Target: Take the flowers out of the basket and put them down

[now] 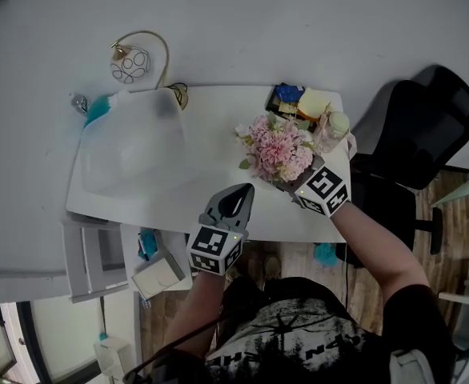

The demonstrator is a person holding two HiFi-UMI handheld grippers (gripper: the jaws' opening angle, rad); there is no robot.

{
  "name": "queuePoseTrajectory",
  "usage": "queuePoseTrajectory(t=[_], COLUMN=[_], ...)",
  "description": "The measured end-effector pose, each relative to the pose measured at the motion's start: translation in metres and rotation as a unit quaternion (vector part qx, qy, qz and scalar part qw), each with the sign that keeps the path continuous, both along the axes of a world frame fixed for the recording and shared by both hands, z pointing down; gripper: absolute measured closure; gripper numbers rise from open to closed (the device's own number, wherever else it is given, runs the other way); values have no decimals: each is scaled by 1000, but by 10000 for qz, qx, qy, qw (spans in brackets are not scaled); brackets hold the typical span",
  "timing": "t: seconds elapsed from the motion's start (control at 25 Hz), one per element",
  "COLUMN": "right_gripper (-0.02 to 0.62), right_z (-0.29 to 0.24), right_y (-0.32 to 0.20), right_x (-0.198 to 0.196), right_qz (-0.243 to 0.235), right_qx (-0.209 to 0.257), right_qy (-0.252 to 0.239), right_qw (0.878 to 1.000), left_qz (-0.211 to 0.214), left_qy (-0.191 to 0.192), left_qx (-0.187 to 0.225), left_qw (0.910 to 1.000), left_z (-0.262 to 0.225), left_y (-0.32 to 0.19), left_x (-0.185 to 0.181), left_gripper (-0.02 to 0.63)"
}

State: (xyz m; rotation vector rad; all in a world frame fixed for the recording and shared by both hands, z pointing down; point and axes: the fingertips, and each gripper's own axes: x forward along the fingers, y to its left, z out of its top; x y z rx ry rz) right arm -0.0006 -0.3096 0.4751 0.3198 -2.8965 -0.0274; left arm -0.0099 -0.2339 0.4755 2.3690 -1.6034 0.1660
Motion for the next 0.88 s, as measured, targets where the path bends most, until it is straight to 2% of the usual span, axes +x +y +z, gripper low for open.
queuePoseTrajectory(t=[0.4,0.72,0.88], right_gripper=[261,261,261], right_z=[42,57,55], right_y=[-7,-15,-17], right_x=[23,30,28], right_qz=[372,581,663], right_qx=[-93,-233,-152], right_qy=[-152,-407,-527], right_qw=[9992,9972,9963], left_qz=[36,22,69], left_qy=[26,105,74], left_qx=[-373,-513,-574], left_qw=[9993,9986,9983], left_z=[37,53,58], left_y=[-1,-2,-2], left_x=[19,24,26], left_gripper=[592,592,592])
